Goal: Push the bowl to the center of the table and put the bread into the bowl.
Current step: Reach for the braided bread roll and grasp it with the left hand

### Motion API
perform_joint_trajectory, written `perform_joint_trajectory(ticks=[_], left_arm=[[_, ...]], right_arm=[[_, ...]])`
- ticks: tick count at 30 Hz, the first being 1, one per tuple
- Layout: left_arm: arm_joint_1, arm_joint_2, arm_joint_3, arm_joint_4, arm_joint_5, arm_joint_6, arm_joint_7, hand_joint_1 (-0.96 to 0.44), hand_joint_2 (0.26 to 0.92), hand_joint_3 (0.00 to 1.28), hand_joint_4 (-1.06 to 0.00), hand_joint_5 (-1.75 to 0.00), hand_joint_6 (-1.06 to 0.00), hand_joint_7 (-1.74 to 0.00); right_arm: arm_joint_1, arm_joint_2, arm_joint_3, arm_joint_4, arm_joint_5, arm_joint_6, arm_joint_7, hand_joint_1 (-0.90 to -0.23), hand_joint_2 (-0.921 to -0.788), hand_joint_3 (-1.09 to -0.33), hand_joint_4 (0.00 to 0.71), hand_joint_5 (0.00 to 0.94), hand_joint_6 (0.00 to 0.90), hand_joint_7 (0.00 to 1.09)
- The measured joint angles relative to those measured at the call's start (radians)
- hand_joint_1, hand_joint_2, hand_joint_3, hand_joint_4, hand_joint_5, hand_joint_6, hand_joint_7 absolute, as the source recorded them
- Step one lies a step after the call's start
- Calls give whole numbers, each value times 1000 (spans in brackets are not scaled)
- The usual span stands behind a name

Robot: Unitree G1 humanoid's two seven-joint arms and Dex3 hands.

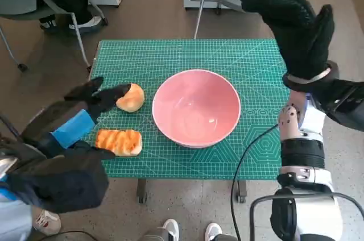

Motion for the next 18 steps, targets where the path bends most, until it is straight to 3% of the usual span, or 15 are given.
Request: perform_joint_trajectory(ticks=[18], left_arm=[[37, 3, -56, 39, 24, 7, -2, -243, 690, 11, -68, 0, -266, -7]], right_arm=[[3, 0, 3, 0, 19, 5, 7, -722, -921, -788, 297, 1, 367, 36]])
